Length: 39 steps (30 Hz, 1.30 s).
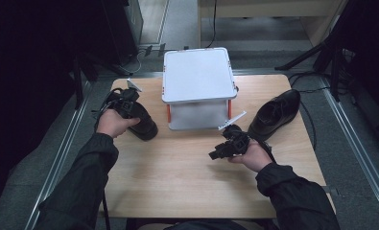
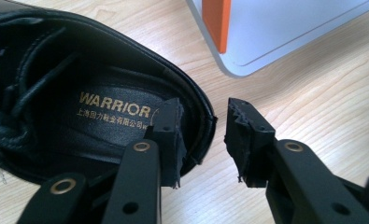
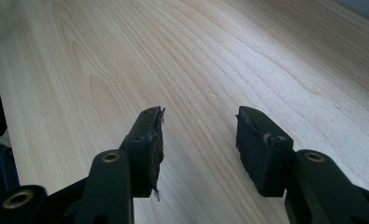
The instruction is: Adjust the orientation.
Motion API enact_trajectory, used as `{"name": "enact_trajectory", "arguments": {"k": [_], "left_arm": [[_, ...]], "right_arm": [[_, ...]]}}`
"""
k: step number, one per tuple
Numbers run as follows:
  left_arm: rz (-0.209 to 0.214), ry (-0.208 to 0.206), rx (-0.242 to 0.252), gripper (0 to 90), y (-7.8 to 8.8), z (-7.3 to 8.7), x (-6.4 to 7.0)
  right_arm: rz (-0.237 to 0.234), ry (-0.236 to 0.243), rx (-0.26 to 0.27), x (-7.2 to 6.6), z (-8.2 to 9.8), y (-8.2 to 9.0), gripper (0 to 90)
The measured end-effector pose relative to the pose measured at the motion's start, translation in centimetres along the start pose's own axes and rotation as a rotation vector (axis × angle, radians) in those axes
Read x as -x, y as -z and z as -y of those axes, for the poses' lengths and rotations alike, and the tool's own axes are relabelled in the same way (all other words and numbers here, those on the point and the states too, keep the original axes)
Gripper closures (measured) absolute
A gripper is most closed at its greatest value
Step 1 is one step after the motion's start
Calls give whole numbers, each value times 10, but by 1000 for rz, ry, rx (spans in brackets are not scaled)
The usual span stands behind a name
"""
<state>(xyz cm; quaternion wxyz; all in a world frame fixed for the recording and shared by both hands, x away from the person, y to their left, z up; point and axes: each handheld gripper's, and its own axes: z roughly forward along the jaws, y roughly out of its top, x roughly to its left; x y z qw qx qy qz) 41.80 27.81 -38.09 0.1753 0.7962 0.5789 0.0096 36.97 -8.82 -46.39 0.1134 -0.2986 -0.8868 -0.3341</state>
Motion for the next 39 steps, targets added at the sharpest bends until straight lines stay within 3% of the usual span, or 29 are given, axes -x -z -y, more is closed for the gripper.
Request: {"name": "enact_trajectory", "arguments": {"k": [7, 15, 18, 22, 27, 33, 39], "left_arm": [[-13, -24, -20, 763, -7, -3, 3], [-19, -46, -63, 784, -2, -3, 3], [-11, -77, -95, 784, 4, 4, -1], [14, -56, -90, 783, 18, 18, -11], [12, -76, -98, 778, 24, 30, -15], [17, -51, -89, 777, 26, 55, -24], [20, -36, -84, 777, 33, 68, -34]], "right_arm": [[7, -3, -3, 0, 1, 1, 520], [22, -3, -4, 0, 4, 3, 526], [30, -3, -4, 1, 5, 3, 525], [18, -24, -26, 1, 7, 1, 521], [21, -20, -37, -1, 7, -2, 520], [12, -17, -18, -5, 6, 0, 522], [6, -13, -18, -6, 6, -2, 522]]}}
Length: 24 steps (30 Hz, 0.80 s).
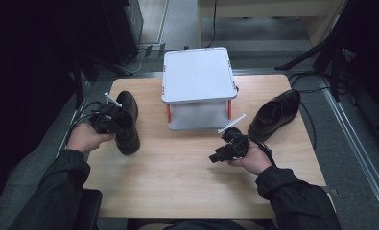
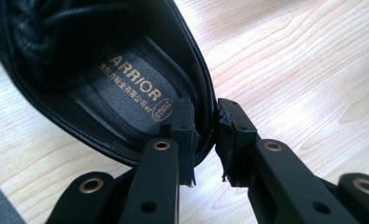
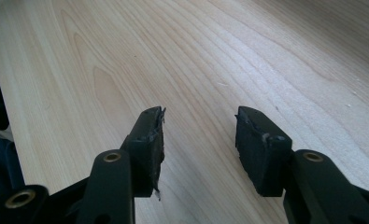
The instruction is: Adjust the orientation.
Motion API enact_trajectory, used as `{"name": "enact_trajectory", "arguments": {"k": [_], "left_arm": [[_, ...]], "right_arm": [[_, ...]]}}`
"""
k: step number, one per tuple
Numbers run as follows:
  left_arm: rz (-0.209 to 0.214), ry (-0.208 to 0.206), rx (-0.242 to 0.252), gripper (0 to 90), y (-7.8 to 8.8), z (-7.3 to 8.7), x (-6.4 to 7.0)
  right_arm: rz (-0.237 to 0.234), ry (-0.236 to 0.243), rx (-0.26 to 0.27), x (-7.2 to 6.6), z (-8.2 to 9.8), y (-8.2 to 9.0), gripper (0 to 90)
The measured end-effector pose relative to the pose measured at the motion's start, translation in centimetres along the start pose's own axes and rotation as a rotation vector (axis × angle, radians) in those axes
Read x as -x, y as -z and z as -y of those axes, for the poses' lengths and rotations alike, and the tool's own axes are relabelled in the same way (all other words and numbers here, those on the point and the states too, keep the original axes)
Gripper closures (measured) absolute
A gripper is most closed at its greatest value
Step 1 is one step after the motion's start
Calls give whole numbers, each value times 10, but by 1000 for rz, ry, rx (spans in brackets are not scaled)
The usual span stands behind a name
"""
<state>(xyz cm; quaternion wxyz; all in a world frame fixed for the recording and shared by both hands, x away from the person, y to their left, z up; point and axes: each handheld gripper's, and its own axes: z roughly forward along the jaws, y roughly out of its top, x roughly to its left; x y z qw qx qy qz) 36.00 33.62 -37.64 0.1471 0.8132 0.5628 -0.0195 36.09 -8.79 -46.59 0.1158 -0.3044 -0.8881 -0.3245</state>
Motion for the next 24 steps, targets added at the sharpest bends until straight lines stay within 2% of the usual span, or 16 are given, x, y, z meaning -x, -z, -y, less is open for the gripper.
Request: {"name": "enact_trajectory", "arguments": {"k": [5, 13, 15, 18, 21, 24], "left_arm": [[13, 13, -1, 791, 3, 5, -6], [24, 38, 16, 764, 2, 5, -6], [32, 57, 26, 758, 5, 5, -7], [46, 96, 77, 743, 16, 6, -10], [22, 128, 96, 719, 27, 5, -17], [-1, 184, 110, 696, 35, 4, -30]], "right_arm": [[-4, 2, 18, 0, 0, 2, 525], [-9, 3, 31, 2, -1, 2, 524], [-11, 0, 25, 1, -2, 2, 524], [-11, 11, 27, 2, -3, 1, 523], [-16, 13, 25, 2, -3, 1, 520], [-14, 14, 28, 2, -3, 1, 515]]}}
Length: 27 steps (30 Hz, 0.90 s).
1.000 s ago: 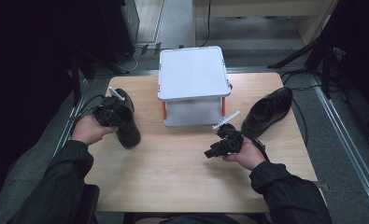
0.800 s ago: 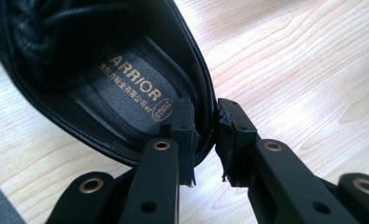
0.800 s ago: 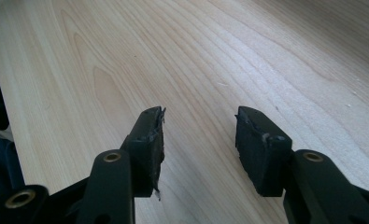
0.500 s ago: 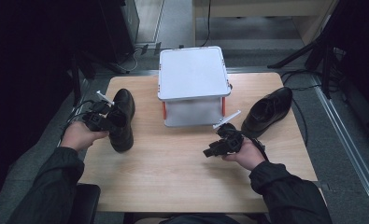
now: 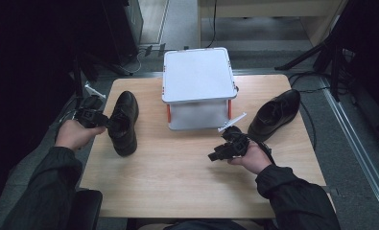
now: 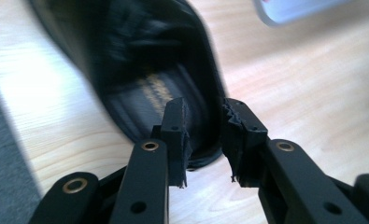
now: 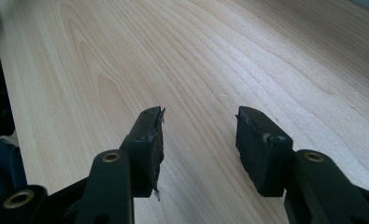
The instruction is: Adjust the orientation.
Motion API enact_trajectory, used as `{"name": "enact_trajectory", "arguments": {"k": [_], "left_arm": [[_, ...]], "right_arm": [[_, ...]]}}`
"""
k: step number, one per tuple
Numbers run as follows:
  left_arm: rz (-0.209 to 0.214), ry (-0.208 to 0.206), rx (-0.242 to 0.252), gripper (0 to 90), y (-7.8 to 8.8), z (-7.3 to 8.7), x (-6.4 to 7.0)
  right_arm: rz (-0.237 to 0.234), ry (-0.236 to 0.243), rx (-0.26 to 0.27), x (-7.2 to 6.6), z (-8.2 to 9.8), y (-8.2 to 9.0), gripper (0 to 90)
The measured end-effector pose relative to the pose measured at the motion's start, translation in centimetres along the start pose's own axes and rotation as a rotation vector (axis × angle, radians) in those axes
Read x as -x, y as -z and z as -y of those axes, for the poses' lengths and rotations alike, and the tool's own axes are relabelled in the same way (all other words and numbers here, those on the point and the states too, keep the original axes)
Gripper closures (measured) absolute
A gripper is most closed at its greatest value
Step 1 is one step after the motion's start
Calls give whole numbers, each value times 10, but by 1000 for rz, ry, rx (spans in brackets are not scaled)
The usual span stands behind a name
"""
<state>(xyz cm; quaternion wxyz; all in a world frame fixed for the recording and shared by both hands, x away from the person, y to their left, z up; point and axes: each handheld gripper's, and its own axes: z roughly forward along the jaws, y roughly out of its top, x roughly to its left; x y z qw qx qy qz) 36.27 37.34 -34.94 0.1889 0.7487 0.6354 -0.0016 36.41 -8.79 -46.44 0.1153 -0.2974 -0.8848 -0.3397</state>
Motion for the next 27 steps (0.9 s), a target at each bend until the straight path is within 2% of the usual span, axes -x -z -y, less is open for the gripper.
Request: {"name": "enact_trajectory", "arguments": {"k": [4, 7, 11, 12, 13, 14, 15, 19, 23, 27], "left_arm": [[-12, 70, 11, 685, -1, -5, -15], [-4, 90, 1, 684, -6, -7, -20], [-26, 120, -18, 680, -18, -10, -26], [-25, 124, -17, 696, -20, -10, -27], [-4, 136, -21, 696, -22, -11, -27], [1, 140, -27, 695, -25, -12, -27], [-11, 131, -37, 695, -30, -14, -24], [-15, 124, -42, 682, -32, -15, -21], [-2, 134, -22, 680, -25, -13, -22], [-27, 143, -7, 676, -12, -9, -31]], "right_arm": [[5, -1, 1, 0, 0, 0, 511], [1, -2, -1, 0, 0, 0, 511], [1, -3, -2, 0, 1, 1, 511], [3, -3, 0, 1, 2, 1, 511], [3, -3, 0, 1, 2, 1, 511], [4, -5, -1, 1, 2, 1, 511], [1, -6, -1, 1, 1, 1, 511], [1, -5, -1, 0, 1, 1, 511], [3, -2, -2, 1, 2, 1, 511], [5, 0, -7, 1, 1, 0, 511]]}}
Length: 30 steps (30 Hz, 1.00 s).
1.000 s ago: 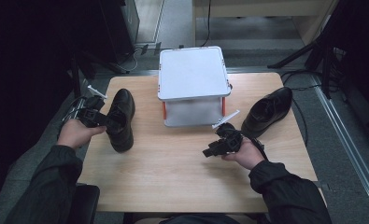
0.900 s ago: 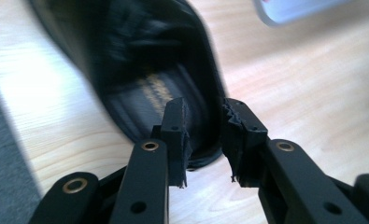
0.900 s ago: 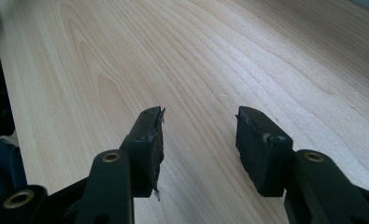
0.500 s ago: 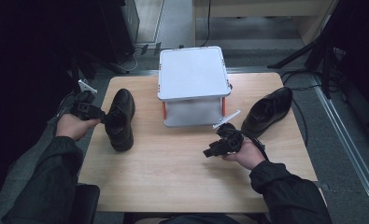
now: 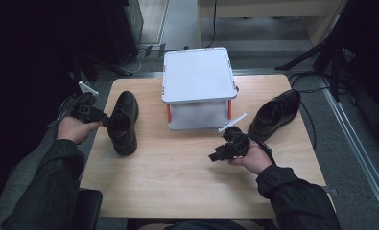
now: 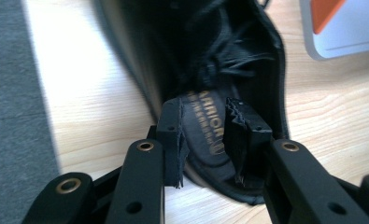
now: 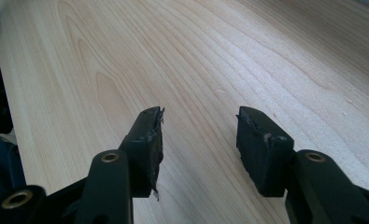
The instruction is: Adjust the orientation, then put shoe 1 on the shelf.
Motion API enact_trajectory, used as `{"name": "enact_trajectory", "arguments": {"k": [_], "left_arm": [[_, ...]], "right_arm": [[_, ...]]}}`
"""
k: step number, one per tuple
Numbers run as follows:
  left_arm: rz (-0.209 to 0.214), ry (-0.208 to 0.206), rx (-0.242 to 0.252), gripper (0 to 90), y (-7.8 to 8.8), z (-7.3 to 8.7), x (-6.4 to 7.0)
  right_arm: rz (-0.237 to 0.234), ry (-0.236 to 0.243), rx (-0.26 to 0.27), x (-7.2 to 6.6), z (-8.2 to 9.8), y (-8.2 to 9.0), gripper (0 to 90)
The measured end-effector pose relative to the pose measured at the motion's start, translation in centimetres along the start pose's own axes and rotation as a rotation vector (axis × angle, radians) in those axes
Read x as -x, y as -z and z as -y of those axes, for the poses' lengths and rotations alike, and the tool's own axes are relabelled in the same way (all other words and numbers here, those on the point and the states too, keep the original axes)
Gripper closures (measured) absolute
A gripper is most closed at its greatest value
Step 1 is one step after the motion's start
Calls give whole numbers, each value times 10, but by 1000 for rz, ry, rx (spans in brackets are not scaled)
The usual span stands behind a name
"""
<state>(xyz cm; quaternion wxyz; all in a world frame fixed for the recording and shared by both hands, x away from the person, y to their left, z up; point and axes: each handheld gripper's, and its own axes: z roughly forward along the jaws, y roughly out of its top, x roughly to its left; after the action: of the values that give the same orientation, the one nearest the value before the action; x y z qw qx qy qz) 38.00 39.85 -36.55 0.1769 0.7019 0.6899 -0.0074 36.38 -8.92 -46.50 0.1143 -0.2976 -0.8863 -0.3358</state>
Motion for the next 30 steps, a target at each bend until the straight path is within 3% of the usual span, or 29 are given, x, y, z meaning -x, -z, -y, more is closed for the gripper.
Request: {"name": "enact_trajectory", "arguments": {"k": [2, 6, 12, 18, 24, 25, 26, 30], "left_arm": [[-9, 33, -1, 672, 1, 1, -10], [-11, 46, -11, 670, -5, 1, -14], [-8, 60, -38, 675, -27, -3, -12], [-55, 120, -73, 715, -48, -9, -14], [-68, 129, -97, 776, -49, -12, -13], [-80, 161, -102, 842, -48, -13, -15], [-80, 161, -102, 852, -48, -13, -15], [-55, 231, -110, 858, -42, -15, -23]], "right_arm": [[-2, 2, -5, -1, 0, -1, 511], [-3, 6, -11, -2, -1, -2, 511], [5, 0, -10, -1, 0, -1, 511], [2, 8, -12, -2, 0, -2, 511], [5, 10, -24, -3, 0, -4, 511], [6, 13, -24, -3, 0, -4, 511], [6, 13, -24, -3, 0, -4, 511], [8, 11, -24, -3, 0, -4, 511]]}}
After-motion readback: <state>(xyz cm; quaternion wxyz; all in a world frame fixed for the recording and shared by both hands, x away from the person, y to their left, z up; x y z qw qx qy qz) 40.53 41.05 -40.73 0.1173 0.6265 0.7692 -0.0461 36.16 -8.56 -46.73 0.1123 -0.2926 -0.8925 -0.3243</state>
